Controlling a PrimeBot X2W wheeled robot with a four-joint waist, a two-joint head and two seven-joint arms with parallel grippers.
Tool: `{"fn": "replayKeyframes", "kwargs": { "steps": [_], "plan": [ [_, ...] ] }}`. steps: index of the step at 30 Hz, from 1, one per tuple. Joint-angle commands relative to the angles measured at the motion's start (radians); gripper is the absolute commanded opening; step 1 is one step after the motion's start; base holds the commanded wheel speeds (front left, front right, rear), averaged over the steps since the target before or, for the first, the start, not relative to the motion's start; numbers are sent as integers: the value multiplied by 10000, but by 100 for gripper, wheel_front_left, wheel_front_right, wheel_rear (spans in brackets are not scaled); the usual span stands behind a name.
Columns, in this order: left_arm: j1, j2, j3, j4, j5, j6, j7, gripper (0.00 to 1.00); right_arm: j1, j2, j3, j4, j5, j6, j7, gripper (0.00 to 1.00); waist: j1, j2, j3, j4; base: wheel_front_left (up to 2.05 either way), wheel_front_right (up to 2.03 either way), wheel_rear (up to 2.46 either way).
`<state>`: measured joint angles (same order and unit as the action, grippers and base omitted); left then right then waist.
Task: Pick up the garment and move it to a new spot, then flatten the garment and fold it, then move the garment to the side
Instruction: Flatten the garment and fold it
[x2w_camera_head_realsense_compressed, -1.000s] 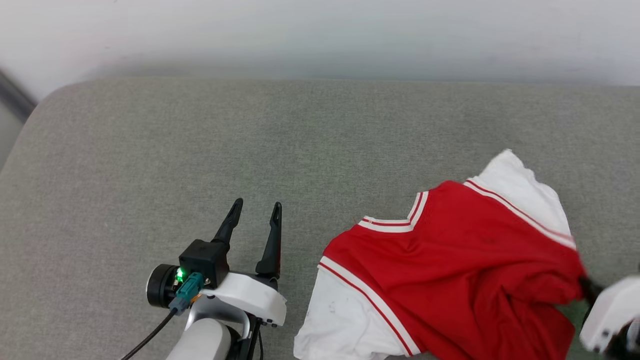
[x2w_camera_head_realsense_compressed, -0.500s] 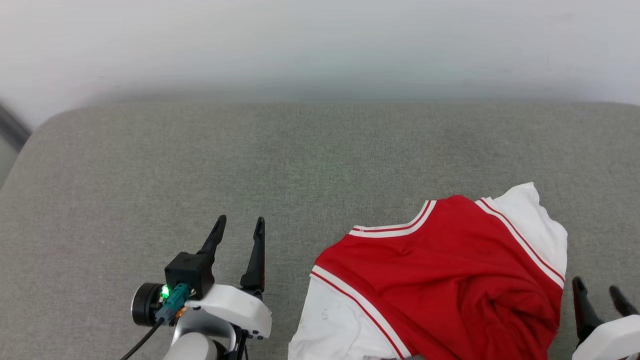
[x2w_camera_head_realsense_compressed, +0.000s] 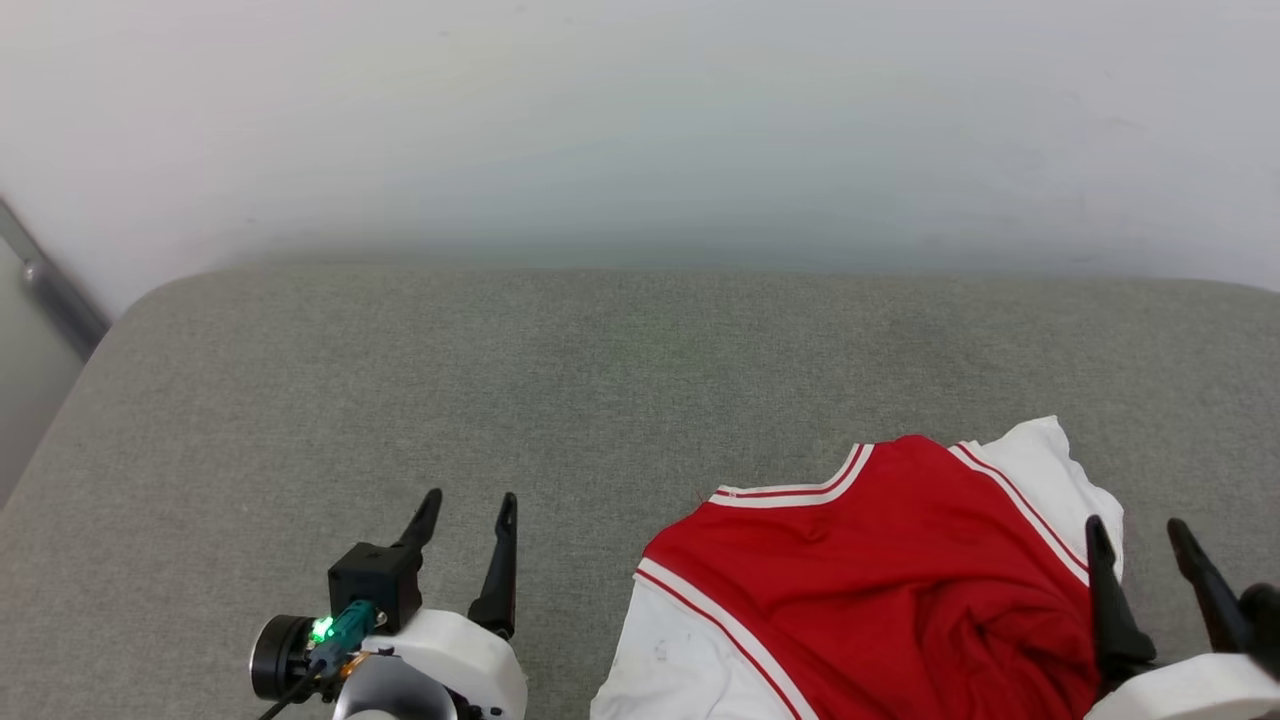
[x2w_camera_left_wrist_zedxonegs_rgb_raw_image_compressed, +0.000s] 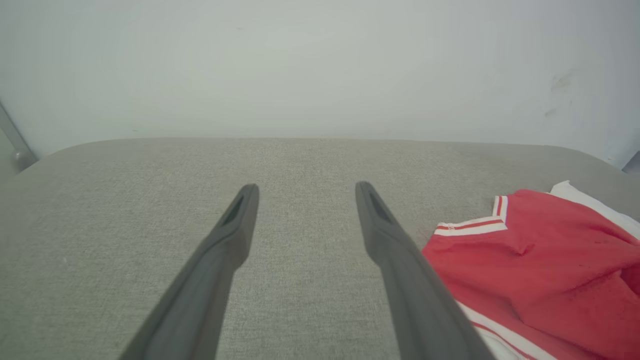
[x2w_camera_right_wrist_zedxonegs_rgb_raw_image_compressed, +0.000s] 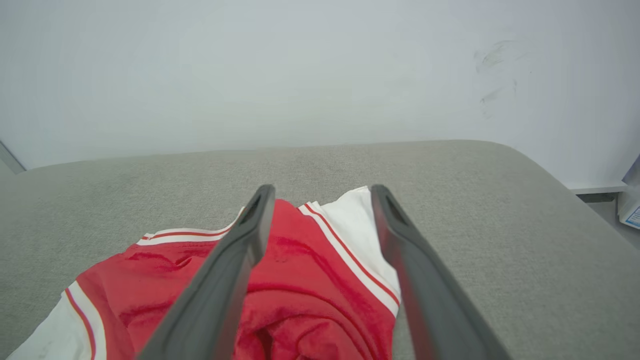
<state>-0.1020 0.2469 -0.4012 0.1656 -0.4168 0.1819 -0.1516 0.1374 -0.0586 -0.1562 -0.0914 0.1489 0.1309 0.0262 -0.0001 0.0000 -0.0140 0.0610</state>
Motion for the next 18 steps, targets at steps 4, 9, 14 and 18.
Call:
{"fn": "replayKeyframes", "kwargs": {
  "steps": [4, 9, 14, 18],
  "plan": [
    [-49, 190, -143, -98, 72, -72, 469, 100, 405, 73, 481, -441, -180, -3, -119, 100, 1, 0, -46, -105, 0, 0, 0],
    [-174, 360, -451, -126, -3, -275, 1331, 100, 560, 81, 769, -708, -291, -3, -110, 100, 1, 0, -70, -269, 0, 0, 0],
    [-332, 543, -1282, -35, -320, -941, 3451, 100, 661, 91, 1017, -910, -239, -3, -26, 100, 1, 0, -35, -464, 0, 0, 0],
    [-534, 833, -1752, -97, -615, -1332, 5310, 100, 619, 90, 1269, -909, -232, -3, -4, 100, 1, 0, 65, -706, 0, 0, 0]
  ]
}}
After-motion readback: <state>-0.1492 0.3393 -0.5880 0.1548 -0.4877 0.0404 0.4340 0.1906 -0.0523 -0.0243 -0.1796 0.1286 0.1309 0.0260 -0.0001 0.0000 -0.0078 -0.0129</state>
